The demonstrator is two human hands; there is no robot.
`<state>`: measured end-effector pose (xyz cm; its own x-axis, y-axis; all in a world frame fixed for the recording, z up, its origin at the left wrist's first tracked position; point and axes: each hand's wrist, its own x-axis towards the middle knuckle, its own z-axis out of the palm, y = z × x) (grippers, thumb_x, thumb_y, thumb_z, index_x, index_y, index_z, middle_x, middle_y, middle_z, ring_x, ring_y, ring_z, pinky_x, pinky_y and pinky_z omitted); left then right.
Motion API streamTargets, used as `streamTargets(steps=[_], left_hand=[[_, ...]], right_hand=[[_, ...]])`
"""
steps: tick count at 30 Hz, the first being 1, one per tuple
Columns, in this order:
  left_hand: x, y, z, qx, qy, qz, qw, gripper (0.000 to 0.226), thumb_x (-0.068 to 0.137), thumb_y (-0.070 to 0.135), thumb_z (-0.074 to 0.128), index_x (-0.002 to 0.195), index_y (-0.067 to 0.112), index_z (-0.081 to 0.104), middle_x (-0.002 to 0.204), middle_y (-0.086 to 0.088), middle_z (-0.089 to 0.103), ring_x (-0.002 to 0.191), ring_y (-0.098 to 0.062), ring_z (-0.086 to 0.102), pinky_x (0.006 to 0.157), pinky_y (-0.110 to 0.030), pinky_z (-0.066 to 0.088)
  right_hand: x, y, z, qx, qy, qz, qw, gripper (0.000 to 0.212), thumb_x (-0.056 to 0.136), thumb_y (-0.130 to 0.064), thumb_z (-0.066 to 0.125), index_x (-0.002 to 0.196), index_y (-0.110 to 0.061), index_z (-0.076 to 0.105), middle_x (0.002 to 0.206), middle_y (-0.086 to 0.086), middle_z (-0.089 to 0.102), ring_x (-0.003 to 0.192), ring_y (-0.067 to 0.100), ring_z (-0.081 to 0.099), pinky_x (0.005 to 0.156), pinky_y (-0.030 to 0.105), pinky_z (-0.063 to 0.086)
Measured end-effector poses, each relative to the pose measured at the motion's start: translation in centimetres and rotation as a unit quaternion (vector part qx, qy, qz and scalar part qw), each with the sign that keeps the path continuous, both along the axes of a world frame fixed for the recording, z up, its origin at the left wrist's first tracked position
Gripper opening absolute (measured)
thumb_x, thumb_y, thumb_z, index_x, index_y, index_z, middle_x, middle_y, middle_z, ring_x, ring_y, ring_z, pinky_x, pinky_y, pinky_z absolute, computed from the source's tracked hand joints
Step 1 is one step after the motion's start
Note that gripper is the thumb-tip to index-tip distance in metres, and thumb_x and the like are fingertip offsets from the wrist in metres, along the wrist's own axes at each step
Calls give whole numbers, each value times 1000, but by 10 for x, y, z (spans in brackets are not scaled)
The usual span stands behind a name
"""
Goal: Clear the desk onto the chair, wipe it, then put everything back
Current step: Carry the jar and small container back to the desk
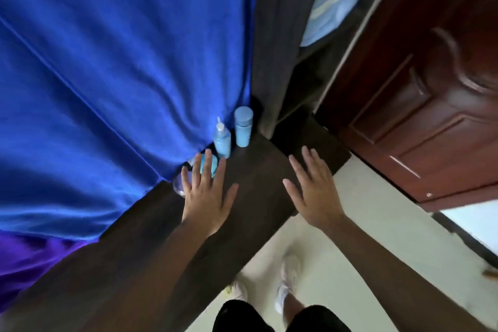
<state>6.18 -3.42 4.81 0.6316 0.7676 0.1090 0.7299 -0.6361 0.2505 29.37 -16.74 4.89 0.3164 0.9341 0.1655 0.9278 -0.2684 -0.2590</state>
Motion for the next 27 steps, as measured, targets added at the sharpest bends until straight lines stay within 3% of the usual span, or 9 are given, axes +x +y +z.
streamTargets(steps=[6,10,15,20,27], left_hand=[[104,-49,68,47,-77,-137,986,67,98,53,35,151,13,37,162,-19,21,150,-39,16,115,-64,19],[170,-124,103,43,-114,-215,969,68,99,55,30,155,15,29,164,-17,14,152,-35,8,118,-61,14],[233,-268,115,27,-125,-309,942,70,99,57,29,156,17,24,165,-14,9,152,-33,3,119,-60,9],[280,-445,110,24,-130,-381,915,69,99,58,27,157,21,20,166,-10,2,153,-28,-5,120,-57,4],[332,-647,124,31,-134,-489,861,69,99,59,28,158,23,17,166,-9,-1,153,-27,-8,120,-57,5]], right_hand=[[58,-134,65,70,-76,-232,967,62,104,-53,34,158,-23,28,168,12,11,156,28,0,126,46,4],[81,-244,98,128,-88,-347,925,63,103,-52,39,157,-21,28,167,13,11,156,29,2,124,52,12],[88,-411,109,165,-104,-438,878,66,102,-47,46,158,-17,27,167,15,9,155,33,2,122,57,14],[86,-594,111,153,-109,-512,838,67,102,-56,35,158,-21,27,167,13,12,155,30,5,123,55,14],[93,-788,121,118,-103,-596,788,66,101,-55,37,158,-22,27,167,13,11,155,31,5,124,52,10]])
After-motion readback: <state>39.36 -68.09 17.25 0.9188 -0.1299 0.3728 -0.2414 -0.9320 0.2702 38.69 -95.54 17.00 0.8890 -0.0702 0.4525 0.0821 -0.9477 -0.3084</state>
